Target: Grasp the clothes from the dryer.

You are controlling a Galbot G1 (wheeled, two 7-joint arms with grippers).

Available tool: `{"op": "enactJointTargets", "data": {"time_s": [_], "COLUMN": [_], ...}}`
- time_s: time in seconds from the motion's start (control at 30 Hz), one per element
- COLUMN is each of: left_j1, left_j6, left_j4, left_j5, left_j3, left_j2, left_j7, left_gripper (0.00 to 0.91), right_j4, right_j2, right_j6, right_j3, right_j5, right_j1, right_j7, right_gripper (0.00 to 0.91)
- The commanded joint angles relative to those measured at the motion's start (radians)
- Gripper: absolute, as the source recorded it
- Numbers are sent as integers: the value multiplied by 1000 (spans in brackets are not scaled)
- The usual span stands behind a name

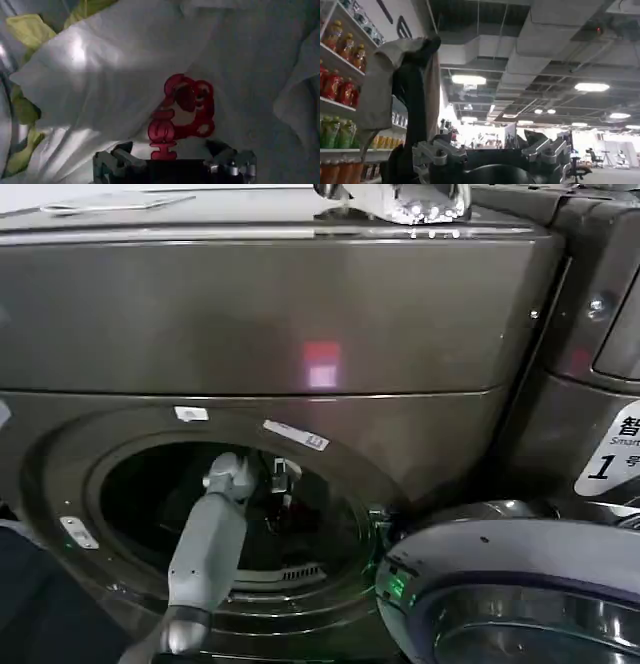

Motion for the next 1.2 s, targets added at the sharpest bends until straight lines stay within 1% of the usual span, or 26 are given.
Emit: {"op": "enactJointTargets", "data": {"time_s": [0.03,0.07,0.23,0.77,1.0,1.1,1.2], "left_j1": [11,15,27,32,40,47,57], "left_j6": [1,2,2,6,16,35,48], "left_j4": [53,44,9,8,-29,-71,-109], "left_j5": [-41,-50,-74,-91,-151,-196,-246], "left_j3": [1,1,1,-6,-7,-22,-34], "left_j2": [8,9,13,16,15,14,16], "left_j7": [1,3,4,2,-1,0,-65], "left_gripper": [80,0,0,0,0,0,0], "right_j4": [1,2,6,7,9,11,16], "right_j2": [0,1,3,5,7,7,8], "right_j6": [0,0,0,3,3,2,-2], "right_j3": [-2,-5,-9,-15,-20,-20,-20], "right_j5": [-2,-2,-2,-2,-1,-1,5], "right_j1": [1,1,2,2,4,4,4], "right_j7": [1,1,1,1,1,1,1], "right_gripper": [907,907,907,907,907,907,907]}}
